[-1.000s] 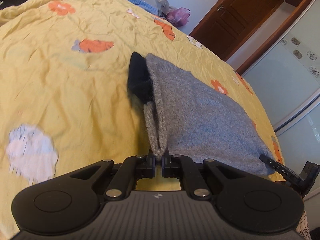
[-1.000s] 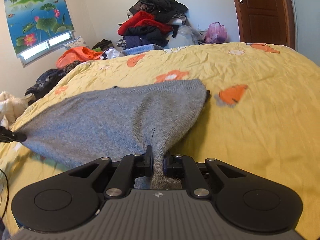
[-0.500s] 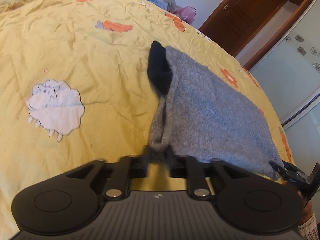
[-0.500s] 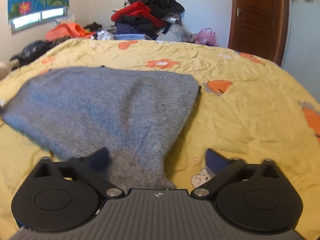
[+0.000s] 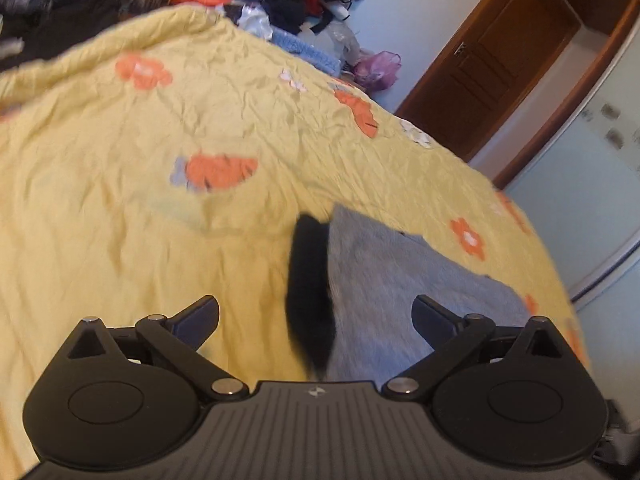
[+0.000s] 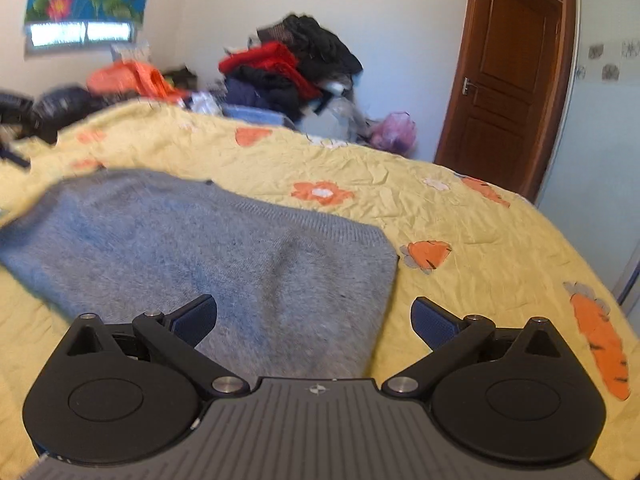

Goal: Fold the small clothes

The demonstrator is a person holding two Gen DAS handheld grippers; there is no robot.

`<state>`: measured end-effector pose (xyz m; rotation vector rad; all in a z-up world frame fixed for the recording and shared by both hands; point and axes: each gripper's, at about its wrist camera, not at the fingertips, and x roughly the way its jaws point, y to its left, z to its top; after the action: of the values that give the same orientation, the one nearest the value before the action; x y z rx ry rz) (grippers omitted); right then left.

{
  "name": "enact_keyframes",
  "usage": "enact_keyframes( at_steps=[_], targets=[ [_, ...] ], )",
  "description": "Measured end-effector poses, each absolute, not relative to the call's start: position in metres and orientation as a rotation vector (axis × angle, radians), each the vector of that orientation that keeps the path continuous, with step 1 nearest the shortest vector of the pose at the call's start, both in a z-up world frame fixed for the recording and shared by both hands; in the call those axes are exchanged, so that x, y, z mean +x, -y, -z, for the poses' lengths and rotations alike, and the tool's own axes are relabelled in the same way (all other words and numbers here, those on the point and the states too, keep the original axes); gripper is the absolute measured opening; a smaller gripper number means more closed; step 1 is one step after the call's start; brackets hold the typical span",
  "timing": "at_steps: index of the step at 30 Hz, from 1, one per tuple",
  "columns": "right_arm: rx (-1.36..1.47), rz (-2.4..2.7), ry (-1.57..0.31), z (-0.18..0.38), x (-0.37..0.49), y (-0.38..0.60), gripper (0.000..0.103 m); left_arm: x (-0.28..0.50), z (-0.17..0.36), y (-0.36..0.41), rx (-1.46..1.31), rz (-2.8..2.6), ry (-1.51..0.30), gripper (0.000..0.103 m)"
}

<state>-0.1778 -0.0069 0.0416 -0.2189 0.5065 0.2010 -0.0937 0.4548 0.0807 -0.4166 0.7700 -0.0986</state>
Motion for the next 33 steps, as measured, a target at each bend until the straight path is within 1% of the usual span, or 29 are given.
enact_keyframes(
  at_steps=[4, 9, 19, 33],
  targets=[
    [-0.205, -0.120, -0.591, -0.040, -0.153, -0.018, 0.103, -0.075, -0.088, -0.425, -0.301, 0.047, -0.750, 0.103],
    [-0.125, -0.110, -0.608, -0.042, -0.138, -0.029, 0.103, -0.074, -0.081, -0.394, -0.204, 0.024, -0.726, 0.103],
    [-0.034, -0.105, -0.655, -0.039, -0.122, -0.027, 0.103, -0.069, -0.073, -0.392, -0.188, -0.013, -0.759, 0.103],
    [-0.032, -0.102, -0.660, -0.037, -0.112, -0.024, 0.103, -0.063, -0.062, -0.391, -0.215, 0.000, -0.799, 0.103]
  ],
)
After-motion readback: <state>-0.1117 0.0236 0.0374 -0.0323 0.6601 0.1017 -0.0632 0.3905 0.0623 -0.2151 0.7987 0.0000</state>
